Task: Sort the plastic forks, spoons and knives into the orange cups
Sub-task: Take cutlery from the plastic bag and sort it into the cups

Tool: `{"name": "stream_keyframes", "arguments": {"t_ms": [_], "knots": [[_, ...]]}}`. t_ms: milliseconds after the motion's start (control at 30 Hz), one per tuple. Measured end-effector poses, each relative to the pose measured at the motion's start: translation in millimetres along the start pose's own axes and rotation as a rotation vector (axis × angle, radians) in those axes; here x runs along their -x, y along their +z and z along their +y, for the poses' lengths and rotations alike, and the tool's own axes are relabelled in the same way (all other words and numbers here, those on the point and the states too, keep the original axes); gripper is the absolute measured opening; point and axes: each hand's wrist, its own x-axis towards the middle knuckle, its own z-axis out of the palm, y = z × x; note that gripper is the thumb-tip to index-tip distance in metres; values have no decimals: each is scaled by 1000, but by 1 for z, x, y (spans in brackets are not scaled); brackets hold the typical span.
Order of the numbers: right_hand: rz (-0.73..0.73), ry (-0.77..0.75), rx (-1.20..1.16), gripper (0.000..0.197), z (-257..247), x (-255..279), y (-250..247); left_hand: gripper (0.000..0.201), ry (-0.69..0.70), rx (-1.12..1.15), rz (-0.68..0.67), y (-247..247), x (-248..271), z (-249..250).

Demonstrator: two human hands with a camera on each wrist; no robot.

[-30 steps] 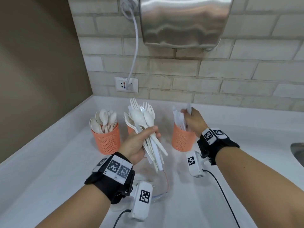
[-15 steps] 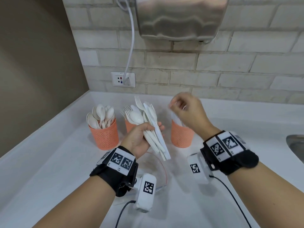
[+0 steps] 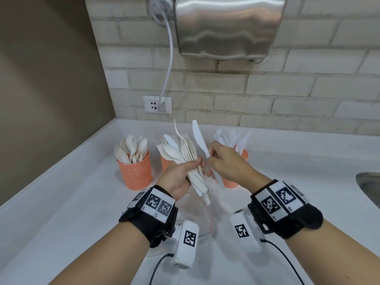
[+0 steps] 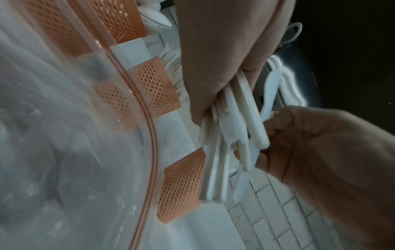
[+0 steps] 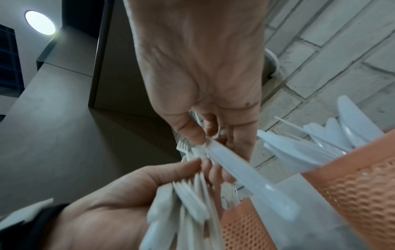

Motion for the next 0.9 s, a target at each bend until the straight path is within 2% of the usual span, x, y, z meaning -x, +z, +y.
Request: {"name": "stream_keyframes", "arguments": {"t_ms": [100, 200, 300, 367, 433, 500, 667, 767, 900], "knots": [[65, 1, -135, 15, -11, 0, -4, 12, 7, -97, 87, -2, 0, -3], [55, -81, -277, 19, -24, -3, 4, 13, 67, -236, 81, 0, 1, -8], [140, -152, -116, 17, -28, -15, 15, 14, 129, -311, 83, 2, 1, -15], [217, -128, 1, 20, -26, -26, 19, 14, 118, -332, 94, 1, 0, -17], [224, -88, 92, 18, -22, -34, 21, 13, 98, -334, 86, -1, -1, -20], [187, -48, 147, 25, -21, -38, 24, 14, 96, -356, 84, -3, 0, -22], [148, 40, -204, 17, -28, -42, 22, 13, 109, -328, 77, -7, 2, -26], [213, -55, -285, 16, -41, -42, 10, 13, 118, -307, 83, -7, 3, -26], [374, -199, -401, 20, -55, -44, -14, 14, 123, -272, 67, -8, 5, -26]]}}
